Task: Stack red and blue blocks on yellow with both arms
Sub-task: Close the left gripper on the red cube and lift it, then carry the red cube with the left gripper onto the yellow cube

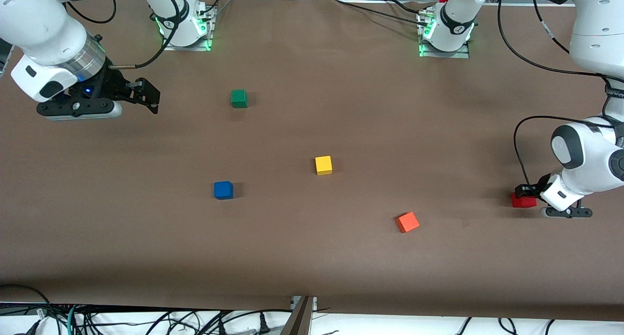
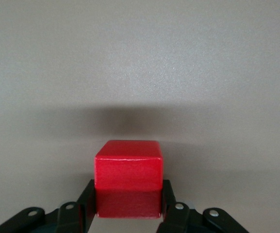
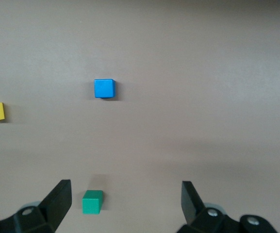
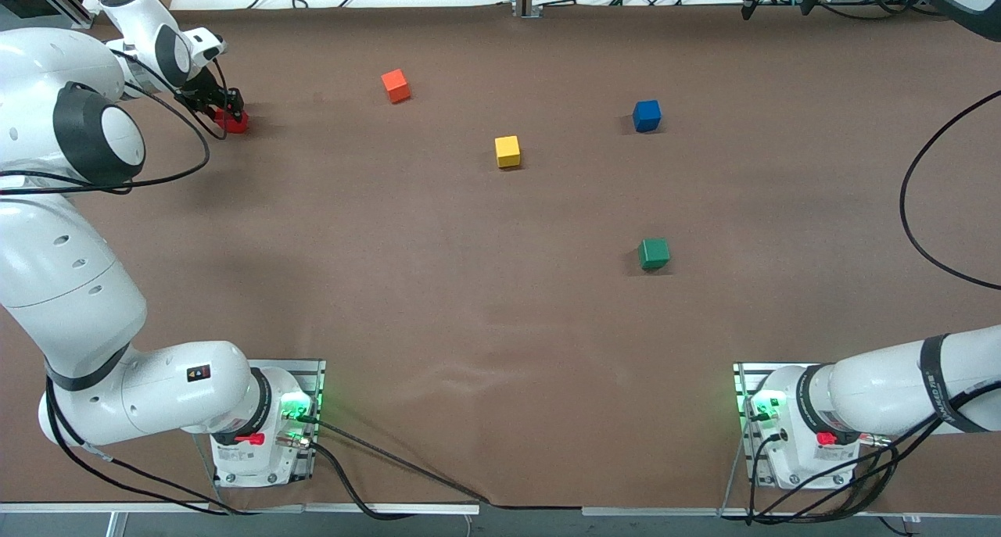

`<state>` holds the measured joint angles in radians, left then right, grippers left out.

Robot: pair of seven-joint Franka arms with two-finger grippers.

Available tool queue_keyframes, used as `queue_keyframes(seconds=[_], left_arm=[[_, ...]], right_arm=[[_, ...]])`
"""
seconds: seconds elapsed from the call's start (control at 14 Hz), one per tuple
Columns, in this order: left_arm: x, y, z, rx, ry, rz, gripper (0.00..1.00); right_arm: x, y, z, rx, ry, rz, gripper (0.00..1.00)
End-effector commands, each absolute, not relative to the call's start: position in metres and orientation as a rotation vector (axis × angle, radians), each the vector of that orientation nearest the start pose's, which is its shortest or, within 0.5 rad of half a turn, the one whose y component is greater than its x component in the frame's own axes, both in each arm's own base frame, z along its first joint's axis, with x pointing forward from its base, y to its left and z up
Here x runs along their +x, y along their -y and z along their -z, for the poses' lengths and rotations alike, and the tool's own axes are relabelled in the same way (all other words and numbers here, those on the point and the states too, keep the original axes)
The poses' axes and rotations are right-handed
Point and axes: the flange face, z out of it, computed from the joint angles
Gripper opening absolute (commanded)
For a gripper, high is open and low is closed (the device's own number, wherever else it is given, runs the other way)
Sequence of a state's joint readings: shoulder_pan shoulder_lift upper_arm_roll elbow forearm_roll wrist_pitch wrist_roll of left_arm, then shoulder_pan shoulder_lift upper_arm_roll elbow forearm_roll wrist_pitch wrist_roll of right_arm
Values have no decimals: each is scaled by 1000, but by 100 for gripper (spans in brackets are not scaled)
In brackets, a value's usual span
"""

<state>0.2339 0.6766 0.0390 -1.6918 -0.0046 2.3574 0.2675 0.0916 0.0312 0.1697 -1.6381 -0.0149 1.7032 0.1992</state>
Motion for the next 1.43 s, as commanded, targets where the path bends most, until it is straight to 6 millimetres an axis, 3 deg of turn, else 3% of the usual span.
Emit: queue_keyframes(seconds=[0.0,0.14,0.29,0.64,0.86,1.07,1.14,1.36], left_arm=[[658,-178,-209,-3140,-26,10,0],[671,-164,-228,-3137,-50,54,0],[687,-120,-256,-3170,-117,107,0],[707,26,-316,-3213,-67,52,0],[692,148,-328,-3211,83,20,0],[666,256,-334,-3213,197,22,0],[658,286,-338,-3217,238,32,0],[623,358,-328,-3212,303,-4,0]], right_arm=[[559,-152,-593,-3077,96,83,100],[566,-162,-590,-3062,115,116,100],[562,-178,-589,-3069,137,110,100],[573,-183,-560,-3083,171,42,100],[574,-183,-557,-3085,171,36,100],[581,-182,-539,-3114,180,2,100],[584,-183,-529,-3138,198,-17,100],[580,-198,-527,-3163,248,-10,100]])
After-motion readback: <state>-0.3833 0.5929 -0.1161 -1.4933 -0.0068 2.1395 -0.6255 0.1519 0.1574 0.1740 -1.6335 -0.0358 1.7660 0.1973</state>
